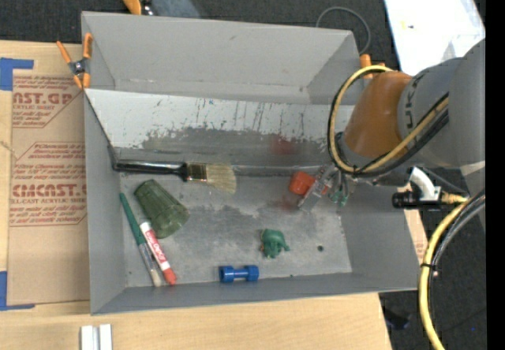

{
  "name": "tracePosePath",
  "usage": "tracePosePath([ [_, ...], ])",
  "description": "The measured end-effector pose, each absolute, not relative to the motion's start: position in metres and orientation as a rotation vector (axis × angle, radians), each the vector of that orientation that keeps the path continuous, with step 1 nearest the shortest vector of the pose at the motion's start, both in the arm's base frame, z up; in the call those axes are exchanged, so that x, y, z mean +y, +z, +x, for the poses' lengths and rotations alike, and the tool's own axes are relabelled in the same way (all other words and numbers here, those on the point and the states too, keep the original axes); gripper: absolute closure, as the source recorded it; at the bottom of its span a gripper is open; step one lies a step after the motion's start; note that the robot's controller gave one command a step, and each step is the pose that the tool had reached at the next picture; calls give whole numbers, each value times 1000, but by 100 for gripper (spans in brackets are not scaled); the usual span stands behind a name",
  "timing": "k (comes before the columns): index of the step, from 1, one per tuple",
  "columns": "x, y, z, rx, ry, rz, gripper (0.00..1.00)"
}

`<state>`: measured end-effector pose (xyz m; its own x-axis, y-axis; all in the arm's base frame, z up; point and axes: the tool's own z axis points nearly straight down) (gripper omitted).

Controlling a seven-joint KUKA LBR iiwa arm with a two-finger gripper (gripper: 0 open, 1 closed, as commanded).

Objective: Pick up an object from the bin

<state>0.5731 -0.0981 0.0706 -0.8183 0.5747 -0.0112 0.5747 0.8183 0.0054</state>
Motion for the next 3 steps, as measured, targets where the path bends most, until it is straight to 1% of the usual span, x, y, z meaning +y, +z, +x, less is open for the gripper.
tracePosePath([
  [1,-98,71,573,2984,2,943,100],
  [2,-98,85,572,2988,2,943,100],
  [3,-97,121,571,2990,2,943,100],
])
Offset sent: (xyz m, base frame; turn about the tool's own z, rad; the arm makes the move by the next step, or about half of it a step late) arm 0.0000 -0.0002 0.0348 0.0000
